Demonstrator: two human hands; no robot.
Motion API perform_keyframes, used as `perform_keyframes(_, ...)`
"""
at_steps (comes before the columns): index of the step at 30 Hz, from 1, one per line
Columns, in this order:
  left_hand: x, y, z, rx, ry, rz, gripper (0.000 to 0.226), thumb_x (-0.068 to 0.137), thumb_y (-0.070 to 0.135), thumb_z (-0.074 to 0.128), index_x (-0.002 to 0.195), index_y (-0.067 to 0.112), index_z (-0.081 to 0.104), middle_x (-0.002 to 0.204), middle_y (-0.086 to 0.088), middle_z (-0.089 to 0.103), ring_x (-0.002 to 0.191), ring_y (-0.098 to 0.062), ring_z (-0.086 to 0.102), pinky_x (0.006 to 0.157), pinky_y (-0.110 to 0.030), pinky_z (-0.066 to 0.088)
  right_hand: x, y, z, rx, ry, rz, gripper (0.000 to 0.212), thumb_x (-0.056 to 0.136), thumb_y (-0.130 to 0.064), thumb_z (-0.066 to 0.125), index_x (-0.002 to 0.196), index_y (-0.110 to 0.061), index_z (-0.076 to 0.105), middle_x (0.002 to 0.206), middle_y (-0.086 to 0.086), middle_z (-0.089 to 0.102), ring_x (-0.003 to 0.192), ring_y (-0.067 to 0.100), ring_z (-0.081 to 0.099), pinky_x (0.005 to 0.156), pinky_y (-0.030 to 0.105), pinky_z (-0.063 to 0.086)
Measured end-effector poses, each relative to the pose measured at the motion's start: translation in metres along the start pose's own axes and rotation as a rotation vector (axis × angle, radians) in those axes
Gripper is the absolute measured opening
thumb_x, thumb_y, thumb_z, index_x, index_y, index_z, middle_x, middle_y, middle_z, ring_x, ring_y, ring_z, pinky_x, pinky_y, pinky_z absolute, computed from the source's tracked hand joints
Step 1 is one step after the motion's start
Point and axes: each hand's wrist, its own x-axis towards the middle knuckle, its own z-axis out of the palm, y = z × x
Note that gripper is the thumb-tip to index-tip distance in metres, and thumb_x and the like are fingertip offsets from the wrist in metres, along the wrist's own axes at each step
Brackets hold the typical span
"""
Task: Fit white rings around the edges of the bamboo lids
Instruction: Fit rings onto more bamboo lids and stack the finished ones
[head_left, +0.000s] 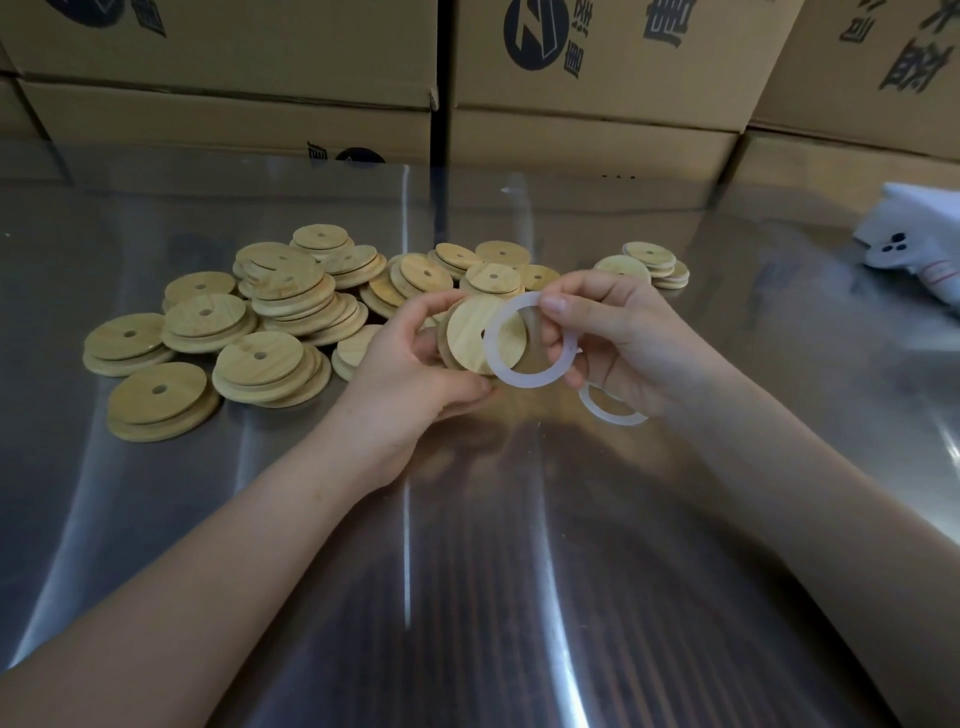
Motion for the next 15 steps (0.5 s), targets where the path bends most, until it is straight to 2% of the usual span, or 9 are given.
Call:
perform_keyframes(3, 0.000, -0.001, 0.001, -0.115, -0.097, -0.090, 0.069, 0.078, -0.027, 0.057, 0.128, 0.020, 0.055, 0.111, -0.012, 0.071, 0.102, -0.025, 0.071, 0.074, -0.035, 0.061, 0.000, -0.001, 0.002, 0.009, -0.012, -0.007, 0.012, 0.079, -0.023, 0.070, 0.079, -0.011, 0.070, 0.065, 0.007, 0.060, 0.052, 0.014, 0.058, 0.041, 0.022, 0.047)
perform_keyframes(7, 0.000, -0.001, 0.001, -0.130, -0.182, -0.113, 0.069, 0.077, -0.026, 0.057, 0.127, 0.021, 0.055, 0.103, -0.012, 0.071, 0.100, -0.023, 0.070, 0.080, -0.035, 0.060, -0.001, -0.001, 0.004, -0.025, 0.020, -0.032, 0.015, 0.080, -0.018, 0.068, 0.086, -0.005, 0.065, 0.061, 0.007, 0.062, 0.047, 0.014, 0.058, 0.040, 0.021, 0.048)
perform_keyframes(10, -0.001, 0.000, 0.003, -0.103, -0.223, -0.095, 0.066, 0.072, -0.011, 0.067, 0.128, 0.022, 0.056, 0.104, -0.013, 0.069, 0.102, -0.022, 0.068, 0.088, -0.038, 0.058, -0.002, 0.001, 0.006, -0.107, 0.061, -0.060, 0.006, 0.087, -0.011, 0.067, 0.084, -0.007, 0.065, 0.061, 0.005, 0.063, 0.046, 0.013, 0.058, 0.039, 0.021, 0.045)
perform_keyframes(13, -0.002, 0.000, 0.005, -0.070, -0.221, -0.068, 0.059, 0.072, 0.007, 0.074, 0.124, 0.027, 0.058, 0.113, -0.013, 0.070, 0.107, -0.022, 0.069, 0.091, -0.037, 0.057, -0.003, 0.002, 0.010, -0.187, 0.100, -0.081, 0.007, 0.088, -0.009, 0.067, 0.081, -0.011, 0.068, 0.061, 0.002, 0.063, 0.048, 0.012, 0.056, 0.040, 0.021, 0.043)
perform_keyframes(15, -0.002, -0.002, 0.005, -0.036, -0.197, -0.031, 0.054, 0.076, 0.015, 0.079, 0.123, 0.030, 0.058, 0.111, -0.008, 0.072, 0.106, -0.020, 0.070, 0.090, -0.037, 0.057, -0.003, 0.002, 0.013, -0.250, 0.137, -0.102, 0.009, 0.087, -0.009, 0.069, 0.080, -0.013, 0.070, 0.062, 0.001, 0.063, 0.049, 0.013, 0.054, 0.041, 0.021, 0.042)
